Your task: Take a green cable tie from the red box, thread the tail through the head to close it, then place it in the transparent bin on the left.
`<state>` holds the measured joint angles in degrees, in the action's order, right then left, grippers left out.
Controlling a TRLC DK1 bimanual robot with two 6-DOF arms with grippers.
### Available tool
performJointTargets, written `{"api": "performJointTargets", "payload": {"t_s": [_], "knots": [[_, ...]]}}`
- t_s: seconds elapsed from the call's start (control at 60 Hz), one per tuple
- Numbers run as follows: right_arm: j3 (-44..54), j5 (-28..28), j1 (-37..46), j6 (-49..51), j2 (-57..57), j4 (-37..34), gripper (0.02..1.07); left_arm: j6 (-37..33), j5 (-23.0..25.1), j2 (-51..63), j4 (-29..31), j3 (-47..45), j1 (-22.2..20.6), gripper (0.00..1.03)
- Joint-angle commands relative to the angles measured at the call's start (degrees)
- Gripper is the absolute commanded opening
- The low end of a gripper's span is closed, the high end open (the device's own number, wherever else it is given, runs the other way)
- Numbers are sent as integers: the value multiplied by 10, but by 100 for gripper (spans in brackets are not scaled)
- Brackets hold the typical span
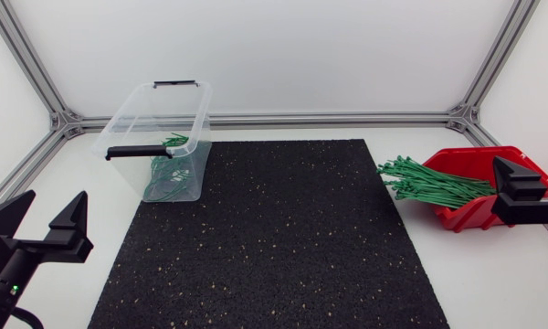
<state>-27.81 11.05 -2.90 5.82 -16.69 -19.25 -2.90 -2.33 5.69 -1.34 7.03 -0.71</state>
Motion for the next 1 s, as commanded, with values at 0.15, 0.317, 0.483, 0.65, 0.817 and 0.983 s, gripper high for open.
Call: {"api": "performJointTargets", "payload": {"t_s": [0.15, 0.317, 0.483, 0.65, 0.817, 0.983], "knots": [[83, -29, 6, -13, 45, 51, 102, 29, 23, -57, 13, -70, 7, 98], [135, -51, 12, -25, 78, 88, 102, 29, 23, -57, 13, -70, 7, 98], [194, -75, 19, -39, 114, 131, 102, 29, 23, -57, 13, -70, 7, 98], [249, -98, 26, -52, 149, 171, 102, 29, 23, -57, 13, -70, 7, 98], [278, -110, 29, -58, 167, 192, 102, 29, 23, -57, 13, -70, 7, 98], [278, -110, 29, -58, 167, 192, 102, 29, 23, -57, 13, -70, 7, 99]]}}
